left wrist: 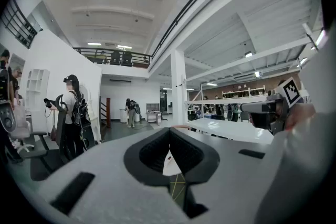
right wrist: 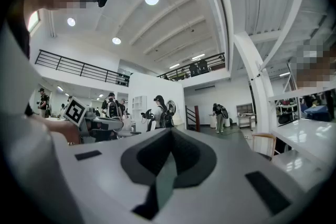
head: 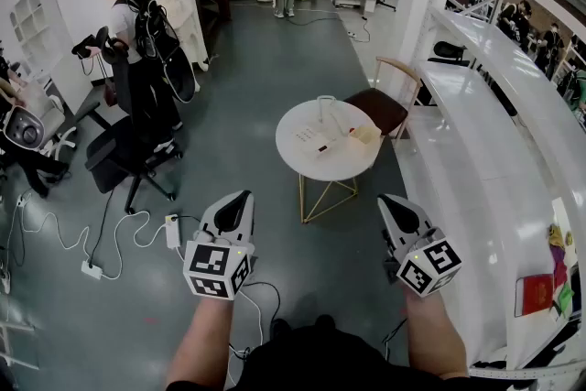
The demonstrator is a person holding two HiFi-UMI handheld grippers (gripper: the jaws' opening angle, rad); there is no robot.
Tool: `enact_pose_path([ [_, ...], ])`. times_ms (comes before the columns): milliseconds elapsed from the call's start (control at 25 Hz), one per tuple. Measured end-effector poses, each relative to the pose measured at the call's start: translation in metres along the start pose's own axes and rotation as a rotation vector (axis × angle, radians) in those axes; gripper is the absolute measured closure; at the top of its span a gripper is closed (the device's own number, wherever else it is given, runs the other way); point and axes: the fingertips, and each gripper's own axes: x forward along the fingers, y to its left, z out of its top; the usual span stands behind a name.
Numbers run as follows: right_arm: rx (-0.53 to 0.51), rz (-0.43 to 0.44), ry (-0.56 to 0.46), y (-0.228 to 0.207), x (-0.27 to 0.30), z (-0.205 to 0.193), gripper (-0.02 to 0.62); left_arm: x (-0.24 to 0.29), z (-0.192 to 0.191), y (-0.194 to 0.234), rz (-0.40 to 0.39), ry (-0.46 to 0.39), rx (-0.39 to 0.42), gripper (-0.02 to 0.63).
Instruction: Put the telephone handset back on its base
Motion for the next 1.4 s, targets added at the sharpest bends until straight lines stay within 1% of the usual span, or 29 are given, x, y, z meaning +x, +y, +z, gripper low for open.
enact_pose_path([
  [320,0.005,0.002,0.004,-0.004,-0.002,-0.003,0.592,0.002,-0.004,-0.004,-0.003,0.009,-0.003,0.597],
  [480,0.03,-0.004,0.008,-0.015,-0.006,-0.003,0.592,0.006,-0.004,-0.009,-0.003,0.015,-0.003,0.597],
  [600,0.053,-0.01,-0.009,-0.028,-0.01,0.008,0.591,0.009,0.001,-0.014,-0.001,0.014,0.0,0.597],
  [680,0.044,-0.021,-0.039,-0.038,-0.013,0.022,0.588,0.012,0.005,-0.016,0.003,0.01,0.0,0.597],
  [760,0.035,-0.02,-0.067,-0.047,-0.016,0.034,0.511,0.016,0.009,-0.018,0.009,0.005,0.0,0.597],
  [840,0.025,-0.014,-0.086,-0.055,-0.019,0.041,0.467,0.02,0.012,-0.021,0.016,0.002,0.0,0.597],
  [1040,0.007,0.014,-0.107,-0.068,-0.033,0.047,0.386,0.027,0.017,-0.037,0.035,-0.012,-0.006,0.597],
  [1200,0.017,0.04,-0.106,-0.076,-0.04,0.043,0.317,0.034,0.019,-0.054,0.035,-0.016,-0.002,0.597],
  [1320,0.02,0.051,-0.102,-0.082,-0.044,0.04,0.284,0.041,0.018,-0.064,0.028,-0.014,0.001,0.597],
  [1400,0.023,0.052,-0.098,-0.085,-0.046,0.037,0.276,0.045,0.017,-0.069,0.02,-0.01,0.003,0.597],
])
